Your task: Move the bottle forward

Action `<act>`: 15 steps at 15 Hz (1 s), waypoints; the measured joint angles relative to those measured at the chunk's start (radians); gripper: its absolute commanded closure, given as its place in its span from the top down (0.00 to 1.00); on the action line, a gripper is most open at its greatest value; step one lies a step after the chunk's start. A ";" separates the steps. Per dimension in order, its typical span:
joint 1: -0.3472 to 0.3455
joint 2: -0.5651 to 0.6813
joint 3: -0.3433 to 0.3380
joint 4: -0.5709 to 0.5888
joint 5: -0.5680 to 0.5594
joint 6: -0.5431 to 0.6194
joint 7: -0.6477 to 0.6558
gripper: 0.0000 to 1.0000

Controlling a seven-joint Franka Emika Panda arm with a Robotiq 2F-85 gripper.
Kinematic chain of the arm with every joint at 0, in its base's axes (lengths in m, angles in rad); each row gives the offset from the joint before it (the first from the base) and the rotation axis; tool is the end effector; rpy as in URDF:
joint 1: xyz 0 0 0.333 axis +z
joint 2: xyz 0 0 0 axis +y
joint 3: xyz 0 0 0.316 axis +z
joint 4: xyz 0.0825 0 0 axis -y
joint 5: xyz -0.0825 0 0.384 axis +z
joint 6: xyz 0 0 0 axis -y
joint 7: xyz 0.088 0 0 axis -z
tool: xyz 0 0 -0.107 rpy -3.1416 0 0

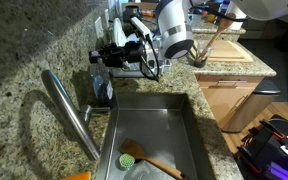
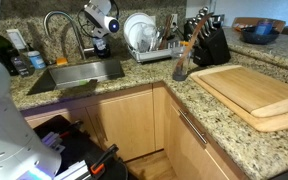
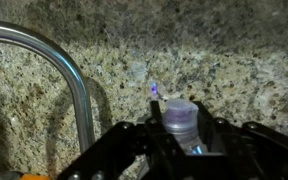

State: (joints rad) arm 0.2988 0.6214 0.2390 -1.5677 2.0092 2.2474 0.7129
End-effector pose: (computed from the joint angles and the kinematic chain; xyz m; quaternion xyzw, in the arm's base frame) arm 0.6297 0.3691 0.3312 -0.4301 0.5548 0.4170 0.5773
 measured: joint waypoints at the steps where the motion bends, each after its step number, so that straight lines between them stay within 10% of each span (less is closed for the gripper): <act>1: 0.000 0.004 0.000 -0.002 0.000 0.000 -0.001 0.11; 15: 0.006 0.088 0.017 0.092 0.087 -0.001 -0.171 0.11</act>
State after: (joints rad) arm 0.3043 0.7090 0.2563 -1.4755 2.0962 2.2467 0.5423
